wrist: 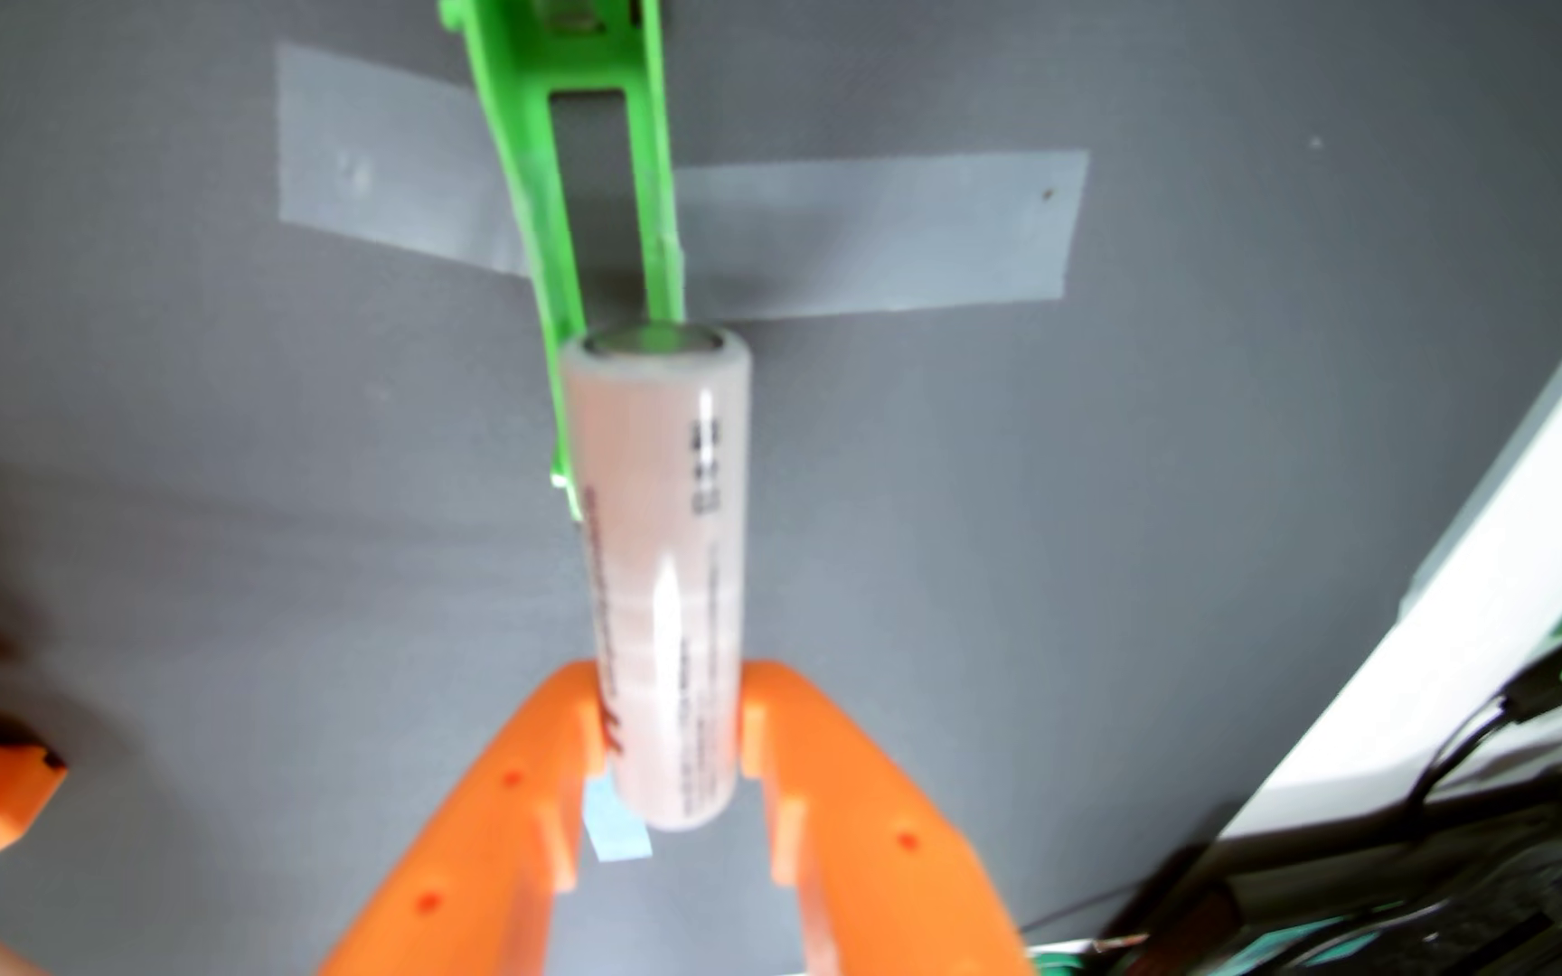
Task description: Insert Battery
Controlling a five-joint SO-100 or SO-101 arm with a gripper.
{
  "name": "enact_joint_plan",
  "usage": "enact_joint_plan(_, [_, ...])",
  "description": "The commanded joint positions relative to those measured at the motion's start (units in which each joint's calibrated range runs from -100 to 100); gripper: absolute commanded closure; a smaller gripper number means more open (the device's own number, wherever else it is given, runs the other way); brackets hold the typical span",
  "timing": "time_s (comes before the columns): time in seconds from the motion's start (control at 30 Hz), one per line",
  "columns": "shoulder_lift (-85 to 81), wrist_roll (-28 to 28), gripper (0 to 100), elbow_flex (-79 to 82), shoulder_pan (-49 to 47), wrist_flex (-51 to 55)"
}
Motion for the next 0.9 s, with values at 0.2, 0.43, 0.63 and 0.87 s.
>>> enact_joint_plan(0.2, [-1.3,-1.0,98,3.2,-0.7,-2.6])
enact_joint_plan(0.43, [-1.3,-1.0,98,4.3,-2.9,-4.8])
enact_joint_plan(0.63, [-1.3,-0.8,98,4.2,-4.5,-4.9])
enact_joint_plan(0.87, [-1.3,-0.8,98,3.8,-6.5,-4.9])
